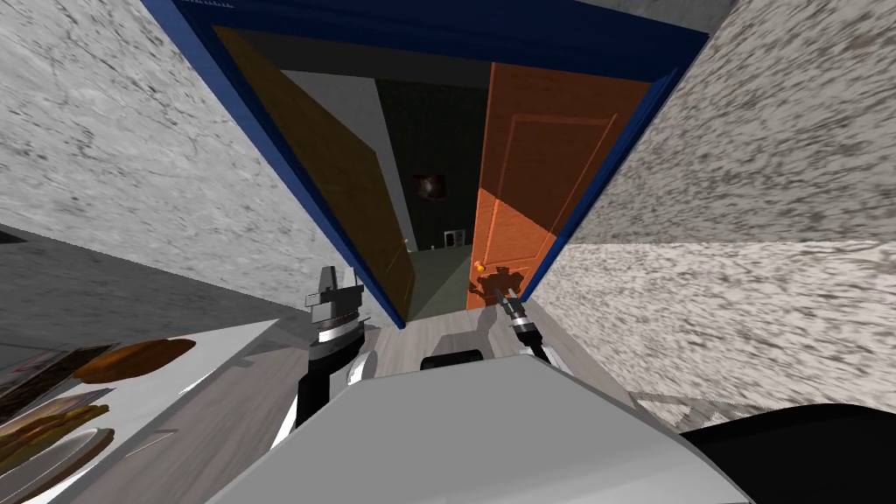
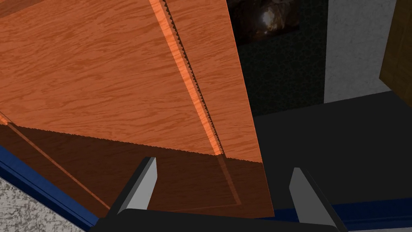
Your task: Push the door open
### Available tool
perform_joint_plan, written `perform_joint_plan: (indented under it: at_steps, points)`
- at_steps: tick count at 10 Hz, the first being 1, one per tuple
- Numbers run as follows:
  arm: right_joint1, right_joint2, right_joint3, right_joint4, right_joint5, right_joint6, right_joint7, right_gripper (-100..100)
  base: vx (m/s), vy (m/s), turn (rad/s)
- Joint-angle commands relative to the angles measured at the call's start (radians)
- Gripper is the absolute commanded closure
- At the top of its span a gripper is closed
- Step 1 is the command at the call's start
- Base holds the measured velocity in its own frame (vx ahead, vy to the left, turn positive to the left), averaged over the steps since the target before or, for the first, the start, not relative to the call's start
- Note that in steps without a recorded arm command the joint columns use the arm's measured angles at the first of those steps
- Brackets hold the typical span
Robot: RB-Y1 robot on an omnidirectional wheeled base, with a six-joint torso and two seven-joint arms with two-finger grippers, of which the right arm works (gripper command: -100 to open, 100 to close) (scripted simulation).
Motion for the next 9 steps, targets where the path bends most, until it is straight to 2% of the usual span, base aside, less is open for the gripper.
perform_joint_plan:
  at_steps: [1, 9]
  points:
    - [-0.007, -0.001, -0.008, 0.032, 0.010, -0.011, 0.023, -100, 0.054, -0.012, 0.034]
    - [-0.051, -0.010, -0.062, 0.230, 0.071, -0.073, 0.157, -100, 0.092, -0.023, 0.041]
